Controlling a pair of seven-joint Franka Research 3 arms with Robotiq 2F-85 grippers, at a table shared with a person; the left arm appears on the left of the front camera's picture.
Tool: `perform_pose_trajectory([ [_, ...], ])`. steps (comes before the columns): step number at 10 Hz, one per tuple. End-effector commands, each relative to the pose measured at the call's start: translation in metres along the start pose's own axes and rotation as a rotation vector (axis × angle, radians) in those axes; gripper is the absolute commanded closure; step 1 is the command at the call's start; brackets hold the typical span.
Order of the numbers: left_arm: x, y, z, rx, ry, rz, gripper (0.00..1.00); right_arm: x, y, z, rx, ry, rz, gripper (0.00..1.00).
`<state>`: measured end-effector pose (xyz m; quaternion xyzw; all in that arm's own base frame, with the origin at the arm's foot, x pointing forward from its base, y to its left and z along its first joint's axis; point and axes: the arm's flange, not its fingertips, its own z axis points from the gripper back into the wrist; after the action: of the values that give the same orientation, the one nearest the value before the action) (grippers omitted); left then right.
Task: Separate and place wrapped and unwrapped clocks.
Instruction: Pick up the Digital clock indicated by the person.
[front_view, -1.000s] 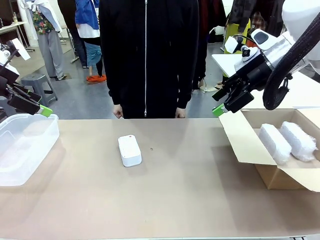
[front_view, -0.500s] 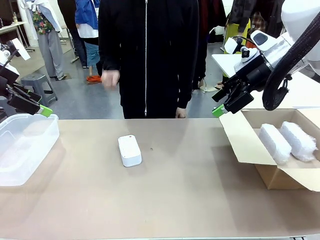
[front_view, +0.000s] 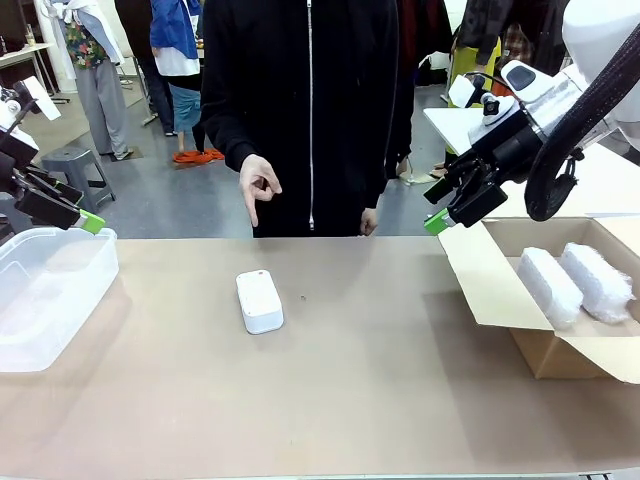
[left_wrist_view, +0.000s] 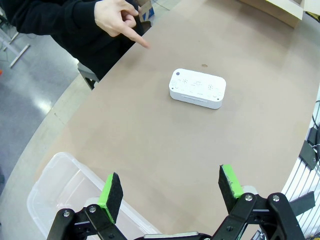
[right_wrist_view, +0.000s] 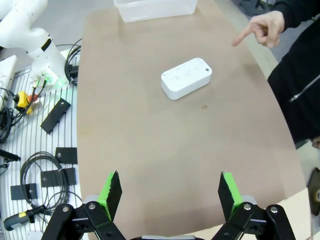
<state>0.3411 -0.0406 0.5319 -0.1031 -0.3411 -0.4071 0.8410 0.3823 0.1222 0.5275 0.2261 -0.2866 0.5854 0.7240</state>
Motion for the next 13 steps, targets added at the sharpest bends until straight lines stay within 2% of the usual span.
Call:
perform_pose_trajectory([
  [1, -0.0005, 0.0011, -0.0011, -0.012, -0.008, 0.004, 0.00, 0.0003, -0.0029, 0.0006, 0.013, -0.002, -0.004, 0.00],
  [13, -0.0005, 0.0011, -0.0011, -0.012, -0.008, 0.004, 0.00, 0.0003, -0.0029, 0.0006, 0.013, -0.002, -0.004, 0.00],
])
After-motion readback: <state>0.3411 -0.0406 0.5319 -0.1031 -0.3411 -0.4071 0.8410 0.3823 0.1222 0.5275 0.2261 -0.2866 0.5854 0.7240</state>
